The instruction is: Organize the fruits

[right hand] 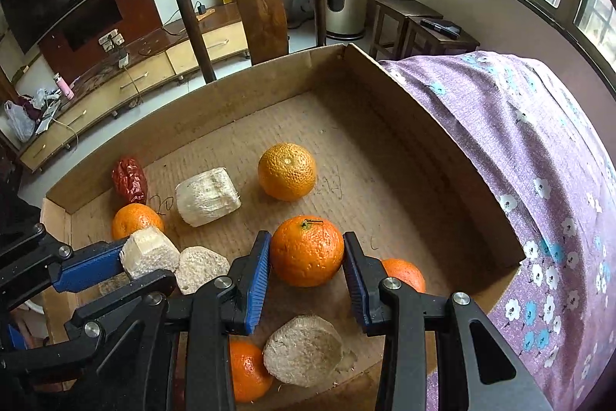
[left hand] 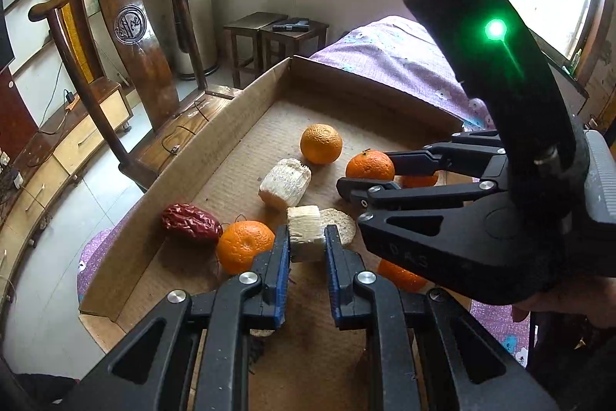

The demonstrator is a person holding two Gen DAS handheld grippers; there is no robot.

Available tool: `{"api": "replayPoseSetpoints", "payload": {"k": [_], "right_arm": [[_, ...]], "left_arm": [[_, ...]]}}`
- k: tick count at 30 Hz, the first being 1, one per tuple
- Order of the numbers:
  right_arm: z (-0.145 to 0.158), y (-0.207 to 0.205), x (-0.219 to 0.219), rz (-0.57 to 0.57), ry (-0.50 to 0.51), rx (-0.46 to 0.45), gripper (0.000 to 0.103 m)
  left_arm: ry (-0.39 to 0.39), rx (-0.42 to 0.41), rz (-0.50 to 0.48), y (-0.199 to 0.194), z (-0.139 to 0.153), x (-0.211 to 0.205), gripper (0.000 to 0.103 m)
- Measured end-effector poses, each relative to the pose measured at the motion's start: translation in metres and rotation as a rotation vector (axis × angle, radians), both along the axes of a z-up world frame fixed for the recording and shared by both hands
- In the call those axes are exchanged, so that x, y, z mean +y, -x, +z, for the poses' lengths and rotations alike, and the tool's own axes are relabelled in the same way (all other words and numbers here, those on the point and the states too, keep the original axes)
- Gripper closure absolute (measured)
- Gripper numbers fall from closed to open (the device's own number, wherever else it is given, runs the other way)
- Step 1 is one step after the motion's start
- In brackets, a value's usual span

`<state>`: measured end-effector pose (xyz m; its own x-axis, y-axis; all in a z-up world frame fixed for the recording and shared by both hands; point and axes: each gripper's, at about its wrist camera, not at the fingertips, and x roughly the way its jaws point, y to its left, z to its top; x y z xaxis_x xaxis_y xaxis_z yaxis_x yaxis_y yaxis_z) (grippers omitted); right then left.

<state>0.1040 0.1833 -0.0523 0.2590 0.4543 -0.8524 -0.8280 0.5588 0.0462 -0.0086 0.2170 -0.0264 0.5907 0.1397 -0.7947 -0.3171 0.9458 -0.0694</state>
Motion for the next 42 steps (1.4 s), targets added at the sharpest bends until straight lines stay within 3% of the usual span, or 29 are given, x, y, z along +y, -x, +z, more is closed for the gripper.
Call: {"api": "replayPoseSetpoints", "payload": {"k": [3, 8, 14, 16, 18, 19, 23, 26, 36, 42], "right_arm": [[-0.002, 0.0, -0.002, 0.0, 0.008, 0.012, 0.059], [0.005, 0.002, -0.012, -0.022, -0.019, 0.015, 0.045], [0.017, 0.014, -0.035, -0.063, -0.049, -0.012, 0.039], [0.021, 0.017, -0.047, -0.096, -0.06, -0.026, 0.035], [0.026, 0.022, -0.061, -0.13, -0.082, -0.038, 0.024], [0.029, 0.025, -0.069, -0.151, -0.096, -0.047, 0.019], [0.036, 0.037, -0.091, -0.211, -0.139, -0.059, 0.013], [0.042, 0.047, -0.108, -0.247, -0.165, -0.068, 0.009], [0.056, 0.076, -0.143, -0.288, -0.174, -0.115, 0.007], [0.059, 0.096, -0.151, -0.29, -0.18, -0.131, 0.0]], "left_arm": [[-0.003, 0.002, 0.002, -0.001, -0.001, 0.0, 0.086], [-0.006, 0.009, 0.009, -0.002, -0.002, 0.0, 0.086], [-0.03, 0.01, 0.015, 0.0, -0.004, -0.004, 0.085], [-0.044, 0.006, 0.013, 0.002, -0.004, -0.007, 0.076], [-0.038, -0.012, 0.003, 0.005, -0.002, -0.011, 0.056], [-0.032, -0.019, 0.001, 0.006, -0.002, -0.012, 0.051], [-0.104, -0.049, 0.019, 0.012, 0.004, -0.022, 0.032], [-0.15, -0.075, 0.038, 0.019, 0.009, -0.026, 0.027], [-0.187, -0.149, 0.094, 0.043, 0.027, -0.032, 0.015], [-0.201, -0.168, 0.085, 0.05, 0.032, -0.044, 0.014]]}}
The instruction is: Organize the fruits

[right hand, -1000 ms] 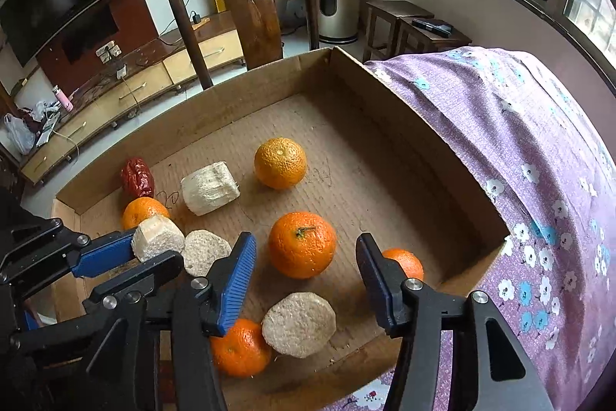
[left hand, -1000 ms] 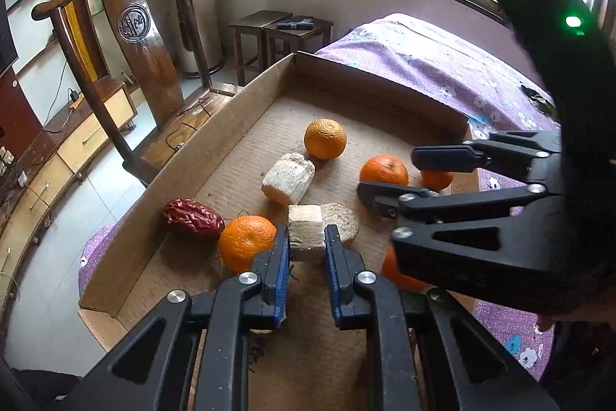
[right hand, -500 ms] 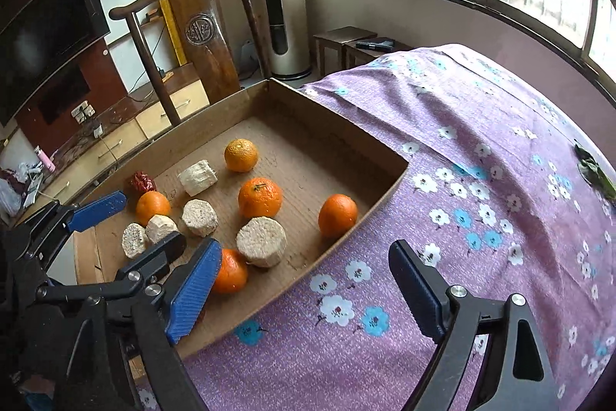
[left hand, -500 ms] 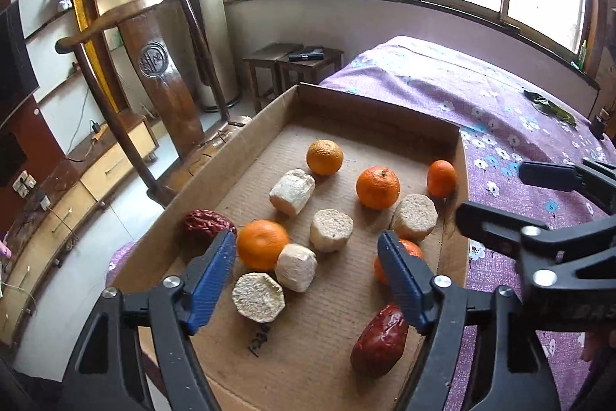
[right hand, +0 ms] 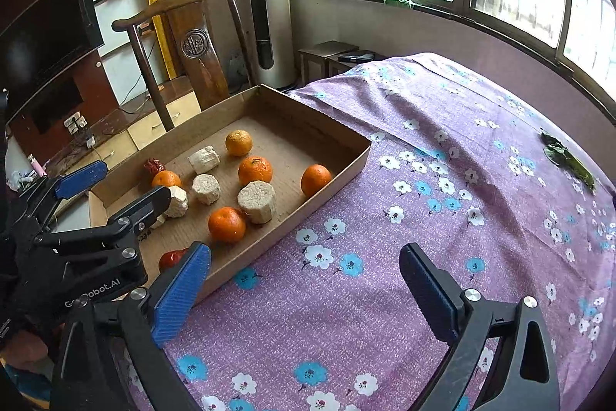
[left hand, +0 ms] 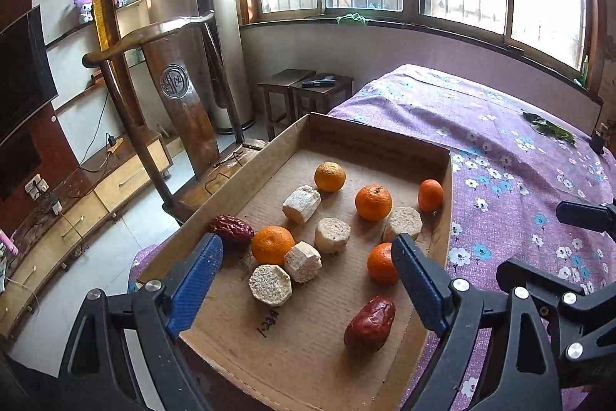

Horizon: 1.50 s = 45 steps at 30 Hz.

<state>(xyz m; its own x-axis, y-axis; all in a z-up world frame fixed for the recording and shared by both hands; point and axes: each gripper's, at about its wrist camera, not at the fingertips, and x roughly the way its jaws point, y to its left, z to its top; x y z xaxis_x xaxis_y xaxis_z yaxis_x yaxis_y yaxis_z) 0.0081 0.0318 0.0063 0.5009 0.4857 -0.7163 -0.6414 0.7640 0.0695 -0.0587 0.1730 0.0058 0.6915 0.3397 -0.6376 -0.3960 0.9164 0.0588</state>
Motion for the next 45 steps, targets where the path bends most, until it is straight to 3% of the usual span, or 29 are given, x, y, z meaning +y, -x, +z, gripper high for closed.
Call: {"api": "replayPoseSetpoints", "payload": {"k": [45], "right_arm": [[-0.013, 0.018, -0.006, -0.007, 0.014, 0.051, 0.0]], "left_arm": [[-0.003, 0.012, 0.02, 0.008, -0.001, -0.004, 0.014]]}}
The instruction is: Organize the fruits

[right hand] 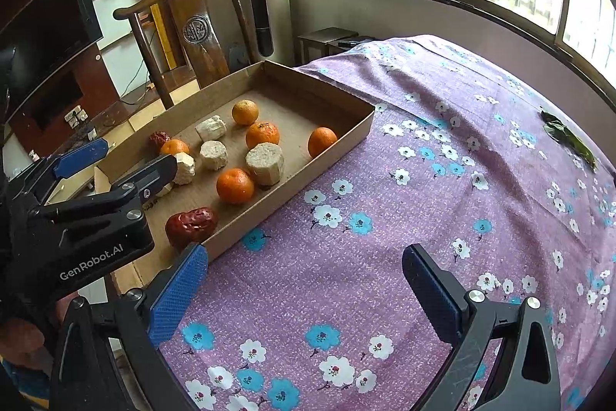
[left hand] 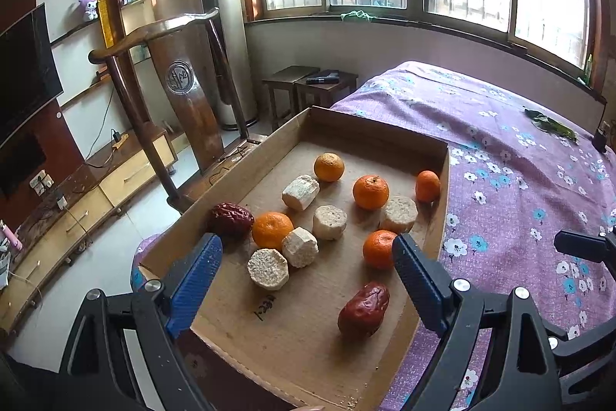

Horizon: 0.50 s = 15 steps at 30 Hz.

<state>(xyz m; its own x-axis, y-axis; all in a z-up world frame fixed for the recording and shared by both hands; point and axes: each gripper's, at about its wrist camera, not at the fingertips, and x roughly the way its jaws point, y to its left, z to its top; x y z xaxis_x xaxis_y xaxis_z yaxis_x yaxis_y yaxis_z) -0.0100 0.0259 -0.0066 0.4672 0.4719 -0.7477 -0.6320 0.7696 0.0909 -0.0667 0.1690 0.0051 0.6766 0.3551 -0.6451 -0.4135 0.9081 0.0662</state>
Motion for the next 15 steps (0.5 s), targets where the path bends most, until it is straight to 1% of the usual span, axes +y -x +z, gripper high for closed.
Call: {"api": "replayPoseSetpoints", "payload": {"k": [15], "right_arm": [[-0.0026, 0.001, 0.0045, 0.008, 0.01, 0.006, 0.0]], "left_arm": [[0.001, 0.009, 0.0, -0.0013, -0.0019, -0.0004, 0.014]]}}
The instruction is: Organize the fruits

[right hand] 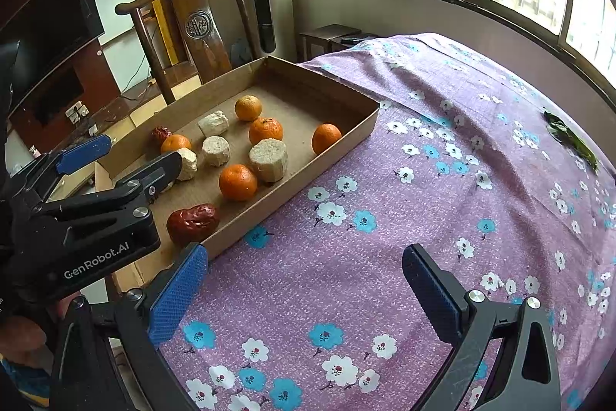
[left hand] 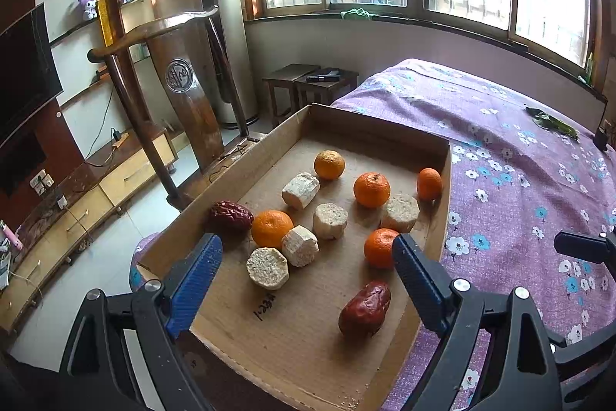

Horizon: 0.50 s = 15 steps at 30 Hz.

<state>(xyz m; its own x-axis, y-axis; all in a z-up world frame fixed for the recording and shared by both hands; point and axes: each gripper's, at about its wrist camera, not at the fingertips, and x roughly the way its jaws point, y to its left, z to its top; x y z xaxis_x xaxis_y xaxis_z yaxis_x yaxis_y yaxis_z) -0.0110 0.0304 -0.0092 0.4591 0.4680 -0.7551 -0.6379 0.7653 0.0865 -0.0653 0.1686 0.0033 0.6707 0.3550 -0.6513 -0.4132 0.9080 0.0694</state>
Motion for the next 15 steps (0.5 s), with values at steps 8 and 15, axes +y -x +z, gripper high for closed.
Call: {"api": "replayPoseSetpoints", "payload": {"k": [8, 15], "right_arm": [[-0.0006, 0.0004, 0.0014, 0.006, 0.003, 0.005, 0.0], [-0.003, -0.0009, -0.0017, -0.001, 0.004, 0.014, 0.0]], "left_arm": [[0.0, 0.0, 0.0, -0.0003, -0.0001, 0.0001, 0.014], [-0.033, -0.009, -0.007, -0.0006, -0.0041, -0.0048, 0.014]]}}
